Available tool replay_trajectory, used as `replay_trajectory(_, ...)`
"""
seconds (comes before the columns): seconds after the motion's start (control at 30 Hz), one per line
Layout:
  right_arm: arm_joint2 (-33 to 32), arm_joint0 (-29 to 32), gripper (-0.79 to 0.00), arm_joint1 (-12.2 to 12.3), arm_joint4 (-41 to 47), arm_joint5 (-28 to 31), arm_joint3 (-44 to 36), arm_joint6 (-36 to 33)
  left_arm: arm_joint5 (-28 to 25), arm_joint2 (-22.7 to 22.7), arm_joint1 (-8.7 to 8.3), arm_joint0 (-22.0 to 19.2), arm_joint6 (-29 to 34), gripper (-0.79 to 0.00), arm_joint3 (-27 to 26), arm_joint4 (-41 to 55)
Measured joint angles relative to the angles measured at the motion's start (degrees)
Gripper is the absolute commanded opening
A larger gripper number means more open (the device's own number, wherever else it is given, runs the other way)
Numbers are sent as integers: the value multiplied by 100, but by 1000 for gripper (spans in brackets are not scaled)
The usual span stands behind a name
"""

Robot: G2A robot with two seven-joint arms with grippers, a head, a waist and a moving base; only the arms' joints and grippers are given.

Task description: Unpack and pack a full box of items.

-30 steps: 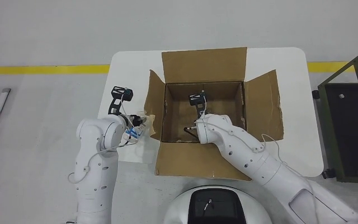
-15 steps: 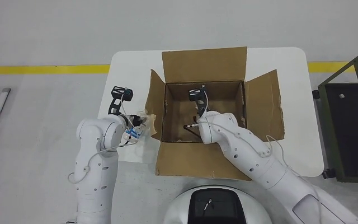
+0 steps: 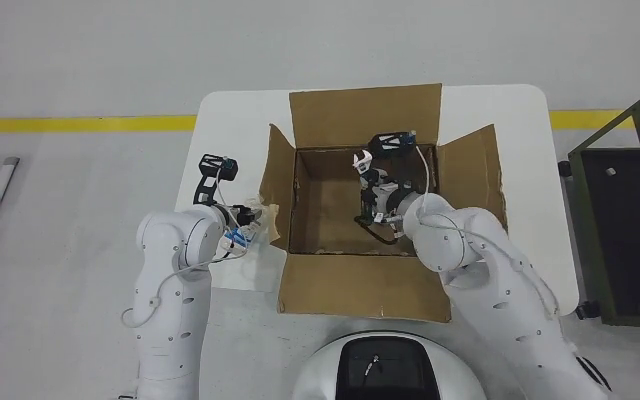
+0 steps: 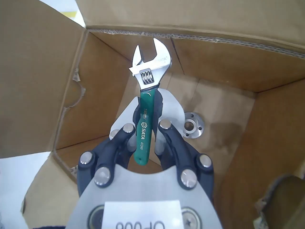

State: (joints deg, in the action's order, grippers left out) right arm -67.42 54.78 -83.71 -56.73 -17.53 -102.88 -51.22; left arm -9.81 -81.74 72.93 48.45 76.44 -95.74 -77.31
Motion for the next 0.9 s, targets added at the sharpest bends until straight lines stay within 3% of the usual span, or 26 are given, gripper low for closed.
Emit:
replay_trajectory(0.17,-359,282,-785,34,605,435,-46,337,0,0,0,0,0,0,0,0)
replay_trajectory(0.9,-364,282,-785,34,613,437,-40,343,0,0,0,0,0,0,0,0)
